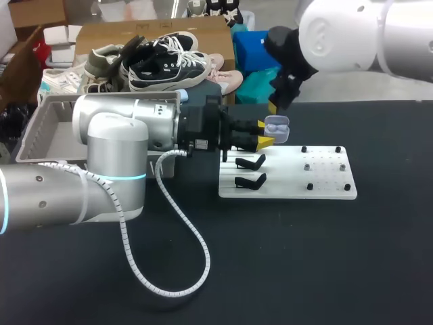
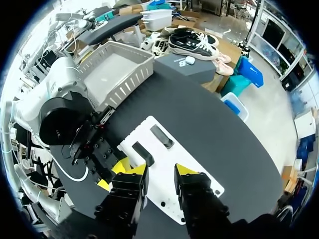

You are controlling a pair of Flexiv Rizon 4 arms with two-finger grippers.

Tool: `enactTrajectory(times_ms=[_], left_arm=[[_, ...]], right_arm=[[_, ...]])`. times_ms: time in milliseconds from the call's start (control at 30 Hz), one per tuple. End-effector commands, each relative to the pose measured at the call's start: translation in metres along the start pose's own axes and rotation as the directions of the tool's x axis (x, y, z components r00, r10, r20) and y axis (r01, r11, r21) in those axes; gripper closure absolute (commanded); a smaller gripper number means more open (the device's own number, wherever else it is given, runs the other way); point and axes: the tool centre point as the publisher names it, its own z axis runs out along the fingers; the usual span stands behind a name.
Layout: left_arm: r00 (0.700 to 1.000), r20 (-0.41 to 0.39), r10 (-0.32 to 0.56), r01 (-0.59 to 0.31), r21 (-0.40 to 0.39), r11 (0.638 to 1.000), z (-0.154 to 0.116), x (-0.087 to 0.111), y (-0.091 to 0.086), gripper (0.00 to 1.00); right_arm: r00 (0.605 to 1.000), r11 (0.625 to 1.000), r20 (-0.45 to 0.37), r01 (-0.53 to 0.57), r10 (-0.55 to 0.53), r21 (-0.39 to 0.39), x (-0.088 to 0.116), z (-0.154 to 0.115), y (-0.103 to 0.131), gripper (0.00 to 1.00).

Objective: Pick up each earbud case from the left stands, insert the matching earbuds, close the lid, and place the case in the box.

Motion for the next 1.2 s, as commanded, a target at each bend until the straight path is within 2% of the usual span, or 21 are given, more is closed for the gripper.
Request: enactTrajectory(times_ms=[33,500,833,1033,1200], left_arm=[[1.0,0.002,0.002,-0.002,-0.002,1.0,0.0,0.001,0.0,1.0],[1.0,0.002,0.002,-0.002,-0.002,1.0,0.0,0.001,0.0,1.0],[1.0,0.002,0.002,-0.002,-0.002,1.0,0.0,0.001,0.0,1.0],[0.996,-0.03,0.078,-0.079,-0.034,0.996,-0.029,-0.027,0.007,1.0],[0.988,-0.09,0.129,-0.138,-0.098,0.986,-0.07,-0.046,0.01,1.0]], right_arm=[[1.0,1.0,0.007,0.001,-0.001,0.009,0.009,-0.003,0.004,0.7],[0.999,1.0,0.046,0.016,-0.017,0.008,0.029,-0.014,0.018,0.71],[0.996,1.0,0.085,0.012,-0.013,0.009,0.033,-0.02,0.023,0.71],[0.99,0.999,0.134,-0.034,0.033,0.005,0.039,-0.032,0.015,0.71],[0.987,0.998,0.148,-0.064,0.063,0.005,0.043,-0.034,0.009,0.71]])
